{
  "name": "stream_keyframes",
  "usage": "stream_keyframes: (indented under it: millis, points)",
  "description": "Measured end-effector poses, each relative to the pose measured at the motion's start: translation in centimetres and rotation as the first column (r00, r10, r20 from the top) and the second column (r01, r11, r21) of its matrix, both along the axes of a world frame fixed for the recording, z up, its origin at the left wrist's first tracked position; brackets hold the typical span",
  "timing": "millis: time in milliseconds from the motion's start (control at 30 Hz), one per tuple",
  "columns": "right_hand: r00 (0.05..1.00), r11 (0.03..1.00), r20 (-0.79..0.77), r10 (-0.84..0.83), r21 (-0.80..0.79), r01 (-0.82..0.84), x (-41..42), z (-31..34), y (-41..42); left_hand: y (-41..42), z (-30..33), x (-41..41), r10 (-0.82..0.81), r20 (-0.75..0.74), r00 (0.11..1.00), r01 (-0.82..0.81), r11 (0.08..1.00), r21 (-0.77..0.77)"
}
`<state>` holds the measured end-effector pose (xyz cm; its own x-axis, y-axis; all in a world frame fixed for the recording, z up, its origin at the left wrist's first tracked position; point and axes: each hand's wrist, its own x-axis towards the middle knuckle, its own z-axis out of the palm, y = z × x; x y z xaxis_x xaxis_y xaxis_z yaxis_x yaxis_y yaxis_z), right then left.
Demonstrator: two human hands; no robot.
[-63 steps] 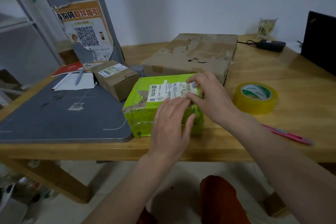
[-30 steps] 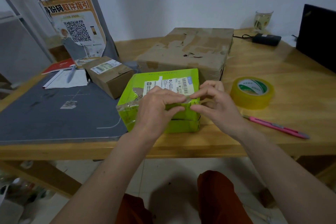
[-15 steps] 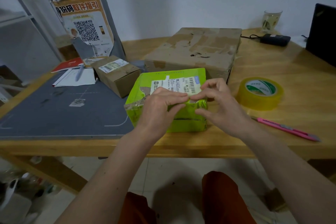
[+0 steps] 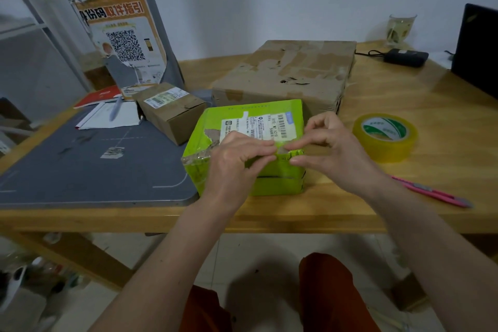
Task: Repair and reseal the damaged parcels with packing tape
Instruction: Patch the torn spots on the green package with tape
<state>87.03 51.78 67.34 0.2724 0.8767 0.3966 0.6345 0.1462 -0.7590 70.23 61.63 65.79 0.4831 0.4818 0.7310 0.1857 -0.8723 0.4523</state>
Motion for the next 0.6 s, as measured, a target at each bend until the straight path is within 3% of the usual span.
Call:
stream_keyframes:
  millis: [100, 267, 433, 500, 600]
  points:
    - [0.943, 0.995, -0.317, 0.101, 0.017, -0.1, 0.5, 0.0, 0.3, 0.1, 0.2, 0.1, -0.012, 0.006, 1.0, 0.012, 0.999, -0.036]
    - [0.895, 0.955, -0.394, 0.208, -0.116, -0.273, 2.2, 1.1, 0.2, -0.1, 0.1, -0.3, -0.036, 0.013, 0.999, 0.037, 0.999, -0.034]
    - [0.788, 0.959, -0.578, 0.213, -0.032, -0.282, 2.3, -0.5, -0.2, -0.7, 0.1, -0.4, -0.023, 0.013, 1.0, 0.023, 1.0, -0.005]
    - [0.777, 0.981, -0.608, 0.166, 0.022, -0.192, 2.1, -1.6, -1.0, -1.1, 0.0, -1.1, 0.047, 0.068, 0.997, -0.05, 0.998, 0.038]
    - [0.819, 0.997, -0.574, -0.022, 0.047, 0.06, 1.0, -2.3, -2.2, -1.5, 0.1, -2.4, 0.279, 0.154, 0.948, -0.288, 0.957, 0.037]
